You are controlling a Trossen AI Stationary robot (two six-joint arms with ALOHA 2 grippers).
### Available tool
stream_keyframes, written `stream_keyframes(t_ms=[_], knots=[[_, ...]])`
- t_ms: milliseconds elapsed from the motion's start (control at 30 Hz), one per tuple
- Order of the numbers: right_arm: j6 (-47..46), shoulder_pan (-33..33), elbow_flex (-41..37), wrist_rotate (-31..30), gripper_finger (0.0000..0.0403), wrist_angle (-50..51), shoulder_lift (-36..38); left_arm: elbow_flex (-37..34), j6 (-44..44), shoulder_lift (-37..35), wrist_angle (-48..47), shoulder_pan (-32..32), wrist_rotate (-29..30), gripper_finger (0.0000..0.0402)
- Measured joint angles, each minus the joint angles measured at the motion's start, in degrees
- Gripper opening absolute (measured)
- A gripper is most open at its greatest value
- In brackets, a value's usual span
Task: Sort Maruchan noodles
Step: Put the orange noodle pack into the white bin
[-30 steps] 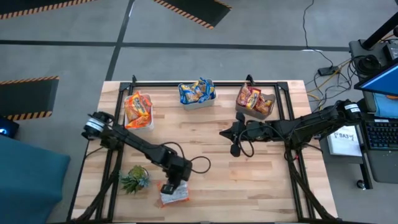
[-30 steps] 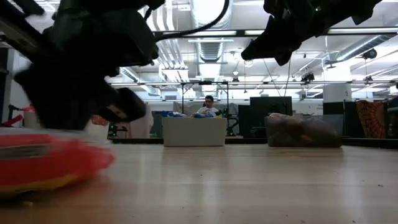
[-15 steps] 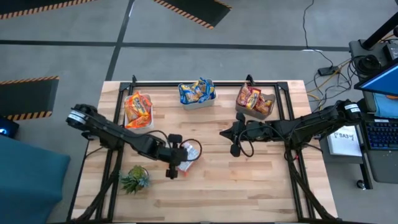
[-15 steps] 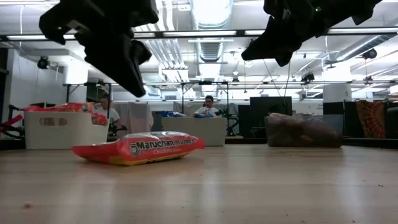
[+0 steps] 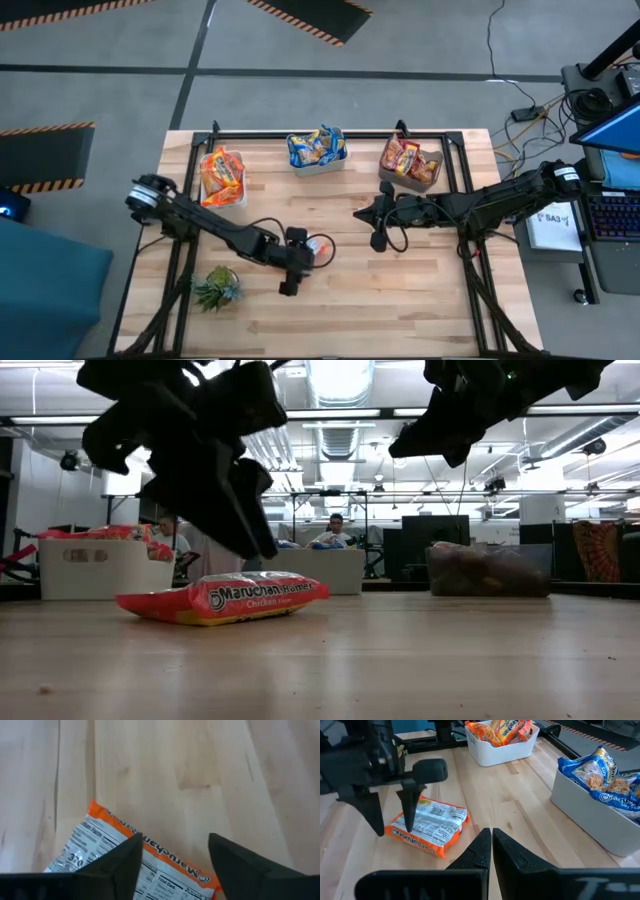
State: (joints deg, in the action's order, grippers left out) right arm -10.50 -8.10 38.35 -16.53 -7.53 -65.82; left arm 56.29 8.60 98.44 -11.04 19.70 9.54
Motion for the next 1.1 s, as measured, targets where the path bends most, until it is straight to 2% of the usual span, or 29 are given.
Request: stream_keyframes(t_ms=[100, 267, 467, 667, 800, 967, 1100], knots=[[0.00, 0.00, 0.00, 0.00, 0.0009, 0.00, 0.00, -0.04, 0.76, 1.27, -0.17, -0.02, 1.12, 0.0227], [0.04, 0.00, 0.00, 0.00, 0.0009, 0.13, 0.00, -0.13, -0.77, 2.70, -1.12, -0.07, 4.19, 0.0232], [0.02, 0.00, 0.00, 0.00, 0.0009, 0.15, 0.00, -0.85, 0.10, 3.03, -2.93, -0.60, 6.35, 0.0221], [0.02, 0.00, 0.00, 0.00, 0.0009, 0.13, 0.00, -3.30, 2.78, 5.87, 1.72, -0.66, 4.23, 0.0200], [0.00, 0.00, 0.00, 0.00, 0.0009, 0.05, 0.00, -3.32, 2.99, 6.37, 1.56, -0.74, 3.08, 0.0152], [-0.02, 0.00, 0.00, 0.00, 0.0009, 0.04, 0.00, -3.34, 1.08, 6.35, 1.10, -1.13, 2.14, 0.0029], [-0.02, -0.01, 0.00, 0.00, 0.0009, 0.04, 0.00, -3.45, -1.97, 4.71, 0.41, -1.42, 1.39, 0.0014]])
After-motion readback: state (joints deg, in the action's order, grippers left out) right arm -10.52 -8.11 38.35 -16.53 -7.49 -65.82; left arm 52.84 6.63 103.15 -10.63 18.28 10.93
